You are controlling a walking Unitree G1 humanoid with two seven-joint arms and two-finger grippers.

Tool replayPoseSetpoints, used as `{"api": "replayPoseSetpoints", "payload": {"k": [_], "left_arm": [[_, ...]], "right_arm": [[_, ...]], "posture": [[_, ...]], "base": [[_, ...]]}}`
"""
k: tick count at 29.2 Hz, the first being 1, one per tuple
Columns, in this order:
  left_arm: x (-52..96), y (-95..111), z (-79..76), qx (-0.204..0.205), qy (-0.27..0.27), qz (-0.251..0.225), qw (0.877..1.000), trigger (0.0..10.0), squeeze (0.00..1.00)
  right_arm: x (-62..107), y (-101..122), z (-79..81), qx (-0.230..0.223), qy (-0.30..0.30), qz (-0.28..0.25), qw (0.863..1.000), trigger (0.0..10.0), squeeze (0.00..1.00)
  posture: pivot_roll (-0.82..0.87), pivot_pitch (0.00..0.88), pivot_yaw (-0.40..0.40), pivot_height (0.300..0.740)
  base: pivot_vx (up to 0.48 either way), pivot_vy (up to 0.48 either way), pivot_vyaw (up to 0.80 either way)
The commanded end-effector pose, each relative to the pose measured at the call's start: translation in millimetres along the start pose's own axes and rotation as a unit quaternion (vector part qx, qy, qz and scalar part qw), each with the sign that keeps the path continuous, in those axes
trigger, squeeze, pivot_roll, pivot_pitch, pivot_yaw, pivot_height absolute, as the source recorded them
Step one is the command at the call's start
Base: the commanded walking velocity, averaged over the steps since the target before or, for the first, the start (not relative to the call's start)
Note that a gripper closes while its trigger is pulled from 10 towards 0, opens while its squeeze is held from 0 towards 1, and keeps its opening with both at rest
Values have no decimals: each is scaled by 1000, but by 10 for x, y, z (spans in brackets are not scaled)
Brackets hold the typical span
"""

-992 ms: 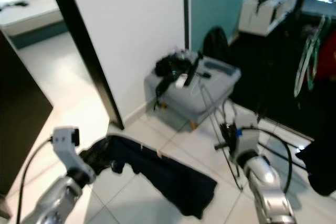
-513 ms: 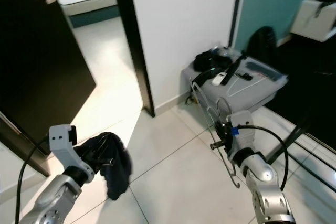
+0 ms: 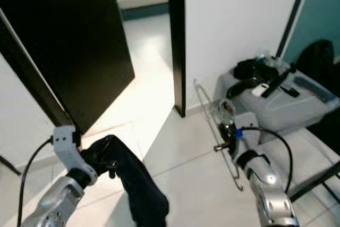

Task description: Hang hanger

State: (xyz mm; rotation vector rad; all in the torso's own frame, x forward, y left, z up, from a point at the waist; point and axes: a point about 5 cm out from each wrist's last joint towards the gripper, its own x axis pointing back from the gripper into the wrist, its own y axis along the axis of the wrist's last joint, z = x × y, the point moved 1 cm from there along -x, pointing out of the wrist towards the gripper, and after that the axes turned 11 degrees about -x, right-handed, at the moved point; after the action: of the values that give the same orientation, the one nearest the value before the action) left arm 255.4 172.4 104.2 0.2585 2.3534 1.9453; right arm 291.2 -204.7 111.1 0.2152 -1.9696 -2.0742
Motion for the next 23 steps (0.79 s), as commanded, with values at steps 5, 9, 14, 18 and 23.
{"api": "replayPoseSetpoints", "payload": {"k": [5, 9, 14, 18, 23], "left_arm": [[-5, 4, 4, -4, -5, 3, 1000, 10000, 0], [-10, -3, 5, -5, -6, 4, 1000, 10000, 0], [-19, -3, 3, -6, -7, 5, 1000, 10000, 0], [-23, 0, 2, -6, -6, 4, 1000, 10000, 0], [-29, 4, -4, -6, -6, 3, 1000, 10000, 0]], "right_arm": [[5, -23, -3, -8, 1, 4, 1000, 10000, 0], [1, -27, 0, -8, 1, 4, 1000, 10000, 0], [-3, -25, -2, -8, 1, 3, 1000, 10000, 0], [-4, -21, -3, -8, 1, 3, 1000, 10000, 0], [-6, -14, -10, -7, 1, 2, 1000, 10000, 0]], "posture": [[-5, 4, 35, 740], [-4, 4, 36, 740], [-4, 1, 36, 740], [-4, 1, 35, 740], [-7, 6, 35, 740]], "base": [[0, 0, 712], [0, 0, 716], [0, 0, 712], [0, 0, 712], [0, 0, 712]]}}
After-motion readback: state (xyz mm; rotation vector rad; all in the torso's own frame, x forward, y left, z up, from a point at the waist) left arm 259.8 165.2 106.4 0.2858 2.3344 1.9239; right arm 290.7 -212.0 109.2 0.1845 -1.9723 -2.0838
